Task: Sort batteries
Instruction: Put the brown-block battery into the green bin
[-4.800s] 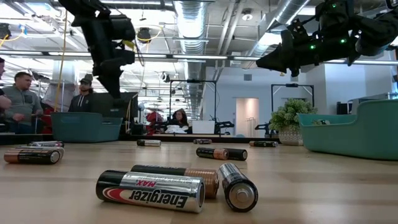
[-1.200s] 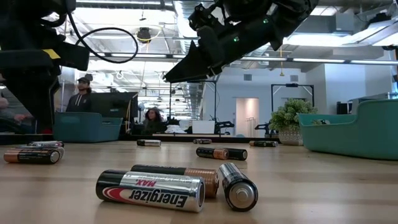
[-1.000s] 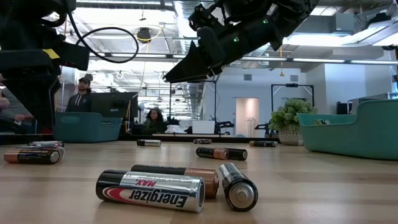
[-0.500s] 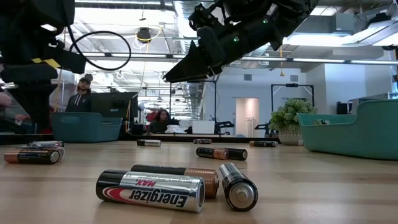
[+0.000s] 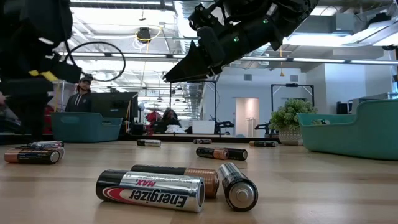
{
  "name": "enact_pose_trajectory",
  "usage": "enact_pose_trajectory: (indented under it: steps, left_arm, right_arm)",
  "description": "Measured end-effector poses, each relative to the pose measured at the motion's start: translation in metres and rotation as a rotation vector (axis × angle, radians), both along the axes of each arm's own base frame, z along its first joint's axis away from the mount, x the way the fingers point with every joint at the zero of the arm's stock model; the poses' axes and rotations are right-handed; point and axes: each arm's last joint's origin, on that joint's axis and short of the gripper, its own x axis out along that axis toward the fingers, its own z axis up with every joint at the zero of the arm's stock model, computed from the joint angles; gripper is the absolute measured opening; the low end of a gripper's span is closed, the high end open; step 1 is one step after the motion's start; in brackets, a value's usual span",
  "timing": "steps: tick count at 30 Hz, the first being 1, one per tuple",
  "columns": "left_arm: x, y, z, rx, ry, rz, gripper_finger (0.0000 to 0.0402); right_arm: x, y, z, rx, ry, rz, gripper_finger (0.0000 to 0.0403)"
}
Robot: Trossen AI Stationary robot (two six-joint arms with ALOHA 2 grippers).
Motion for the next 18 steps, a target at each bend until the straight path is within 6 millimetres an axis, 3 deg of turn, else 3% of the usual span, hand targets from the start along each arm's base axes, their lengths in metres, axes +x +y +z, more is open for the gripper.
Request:
enact_pose_trajectory:
  steps: [10,18]
  left_arm:
    - [-0.012,0.006,0.018,0.002,-0.109,0.007,0.0224]
    - [-0.019,0.011,0.001,-0.039,-0.108,0.061,0.0224]
  right_arm:
    - [0.0,-0.006,0.0,0.0,0.005,-0.015,0.0207]
    - [-0.001,-0.008,-0.002,-0.001,0.023,-0.021,0.0207]
